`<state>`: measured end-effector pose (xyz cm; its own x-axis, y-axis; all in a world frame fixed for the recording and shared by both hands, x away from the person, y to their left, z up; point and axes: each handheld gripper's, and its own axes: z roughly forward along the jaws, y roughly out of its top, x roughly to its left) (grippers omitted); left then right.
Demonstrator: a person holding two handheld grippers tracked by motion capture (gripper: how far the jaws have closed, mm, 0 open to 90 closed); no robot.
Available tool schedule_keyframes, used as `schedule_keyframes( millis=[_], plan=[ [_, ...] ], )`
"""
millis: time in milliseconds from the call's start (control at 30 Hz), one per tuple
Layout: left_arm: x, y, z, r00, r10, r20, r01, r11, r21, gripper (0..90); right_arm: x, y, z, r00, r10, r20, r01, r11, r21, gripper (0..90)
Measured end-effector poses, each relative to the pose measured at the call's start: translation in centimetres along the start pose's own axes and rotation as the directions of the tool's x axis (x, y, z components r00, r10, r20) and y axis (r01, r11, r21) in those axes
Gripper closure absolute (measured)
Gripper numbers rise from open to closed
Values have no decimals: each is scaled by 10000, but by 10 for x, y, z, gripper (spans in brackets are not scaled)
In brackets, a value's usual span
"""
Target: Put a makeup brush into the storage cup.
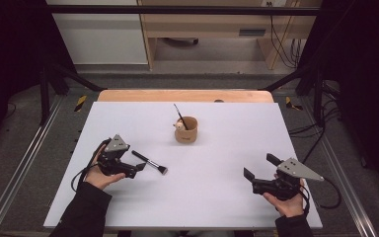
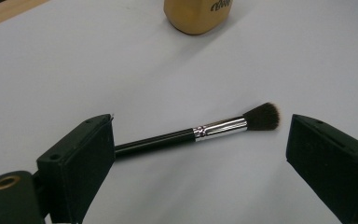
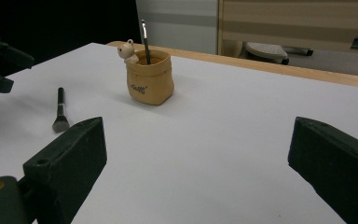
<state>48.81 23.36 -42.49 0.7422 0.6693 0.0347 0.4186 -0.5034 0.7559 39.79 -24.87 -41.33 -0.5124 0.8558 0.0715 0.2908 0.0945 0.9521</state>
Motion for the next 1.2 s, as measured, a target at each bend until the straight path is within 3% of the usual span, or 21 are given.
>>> schedule_keyframes(
  millis=[267,367,533,767,1200],
  plan=[
    [-4,4,15,9988,424,223,-435,9977,514,89,0,0,1,10000,-43,-28,43,10000,4,51],
    [-4,7,22,9977,655,159,-667,9934,929,90,0,0,1,10000,-51,-37,51,10000,10,51],
    [-4,12,32,9961,871,127,-880,9887,1215,93,1,0,1,10000,-33,-45,33,10000,10,51],
    [-5,11,47,9950,987,141,-997,9824,1577,95,1,0,1,10000,0,-52,1,10000,20,51],
    [-2,6,62,9916,1118,655,-1230,9708,2058,172,1,-1,2,10000,-4,-86,4,10000,67,51]
  ],
)
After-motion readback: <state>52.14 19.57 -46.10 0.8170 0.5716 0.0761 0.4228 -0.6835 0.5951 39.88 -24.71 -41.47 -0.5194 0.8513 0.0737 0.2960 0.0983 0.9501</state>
